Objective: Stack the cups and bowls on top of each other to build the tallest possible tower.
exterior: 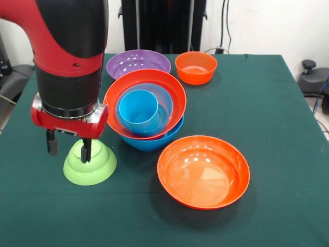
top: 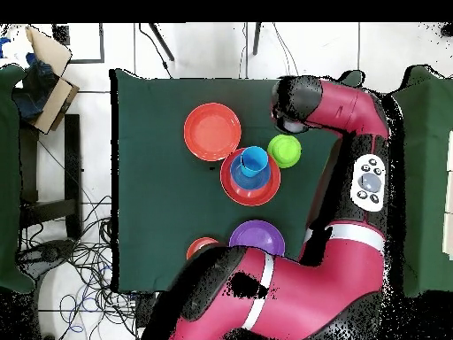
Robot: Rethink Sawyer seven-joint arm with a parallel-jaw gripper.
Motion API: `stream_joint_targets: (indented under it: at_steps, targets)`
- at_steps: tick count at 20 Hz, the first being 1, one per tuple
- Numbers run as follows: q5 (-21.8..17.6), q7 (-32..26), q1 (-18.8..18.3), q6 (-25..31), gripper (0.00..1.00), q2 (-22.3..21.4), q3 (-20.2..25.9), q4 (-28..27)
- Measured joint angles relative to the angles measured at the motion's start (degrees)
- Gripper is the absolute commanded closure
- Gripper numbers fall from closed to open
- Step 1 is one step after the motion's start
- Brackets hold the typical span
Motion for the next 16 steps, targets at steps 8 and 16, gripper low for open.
stream_joint_targets:
  at_steps: [8, 16]
  targets:
    - [0.0, 0.0, 0.0, 0.0, 0.00, 0.5, 0.0, -2.7]
    - [0.0, 0.0, -0.1, 0.0, 0.00, 0.6, 0.0, -3.7]
